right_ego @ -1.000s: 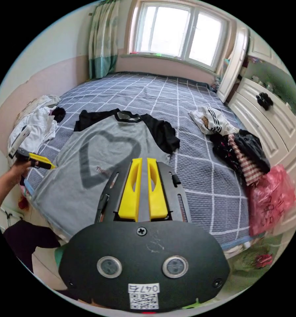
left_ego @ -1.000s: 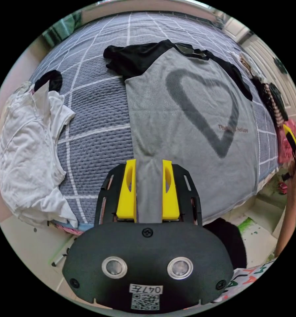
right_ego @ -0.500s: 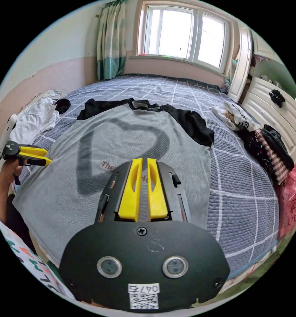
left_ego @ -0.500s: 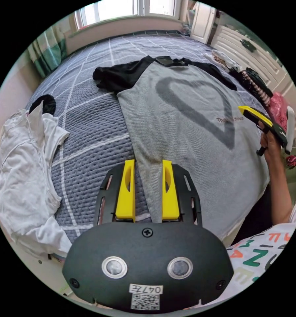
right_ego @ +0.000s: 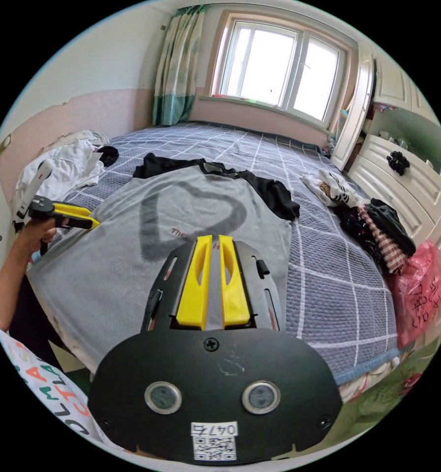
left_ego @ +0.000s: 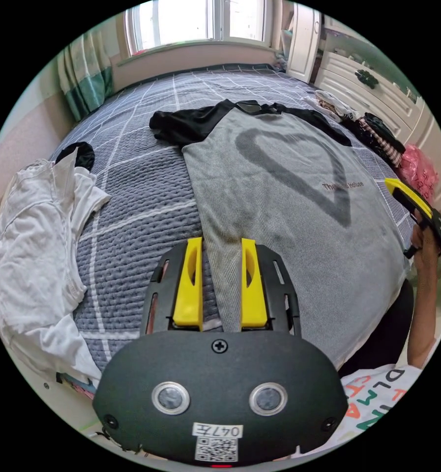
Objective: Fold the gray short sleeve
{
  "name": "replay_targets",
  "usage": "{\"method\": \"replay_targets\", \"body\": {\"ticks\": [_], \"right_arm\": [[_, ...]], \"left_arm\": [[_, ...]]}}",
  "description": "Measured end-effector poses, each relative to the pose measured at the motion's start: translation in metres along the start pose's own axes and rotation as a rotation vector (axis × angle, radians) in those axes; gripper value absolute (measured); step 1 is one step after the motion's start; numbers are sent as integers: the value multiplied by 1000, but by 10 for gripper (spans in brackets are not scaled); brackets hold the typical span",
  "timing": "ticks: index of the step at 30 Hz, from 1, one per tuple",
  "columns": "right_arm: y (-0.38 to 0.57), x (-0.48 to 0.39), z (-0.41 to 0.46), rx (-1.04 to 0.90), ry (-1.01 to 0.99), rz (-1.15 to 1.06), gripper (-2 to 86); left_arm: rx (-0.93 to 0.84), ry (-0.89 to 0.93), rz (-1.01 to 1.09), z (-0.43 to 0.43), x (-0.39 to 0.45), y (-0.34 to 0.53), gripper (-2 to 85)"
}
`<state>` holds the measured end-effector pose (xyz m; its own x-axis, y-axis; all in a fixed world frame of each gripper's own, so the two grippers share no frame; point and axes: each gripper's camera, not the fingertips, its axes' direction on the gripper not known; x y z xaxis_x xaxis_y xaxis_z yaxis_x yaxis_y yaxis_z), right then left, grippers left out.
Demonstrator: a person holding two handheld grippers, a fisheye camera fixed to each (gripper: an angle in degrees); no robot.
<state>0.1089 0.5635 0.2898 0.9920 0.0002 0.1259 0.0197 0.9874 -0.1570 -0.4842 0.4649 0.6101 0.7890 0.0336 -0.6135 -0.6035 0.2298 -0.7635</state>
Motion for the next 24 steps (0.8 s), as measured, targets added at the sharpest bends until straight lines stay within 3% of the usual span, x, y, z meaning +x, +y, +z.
{"method": "replay_targets", "body": {"ticks": [11, 14, 17, 24], "right_arm": [[44, 45, -61, 27, -80, 101, 10], [48, 58, -73, 55, -104, 128, 17], [58, 81, -83, 52, -52, 131, 26], [67, 137, -82, -50, -75, 170, 48]], "left_arm": [[27, -10, -99, -26, -2, 51, 77], [46, -2, -60, -49, -4, 75, 123], [-5, 117, -17, -53, -9, 100, 167], [-68, 153, -47, -36, -4, 145, 163]]}}
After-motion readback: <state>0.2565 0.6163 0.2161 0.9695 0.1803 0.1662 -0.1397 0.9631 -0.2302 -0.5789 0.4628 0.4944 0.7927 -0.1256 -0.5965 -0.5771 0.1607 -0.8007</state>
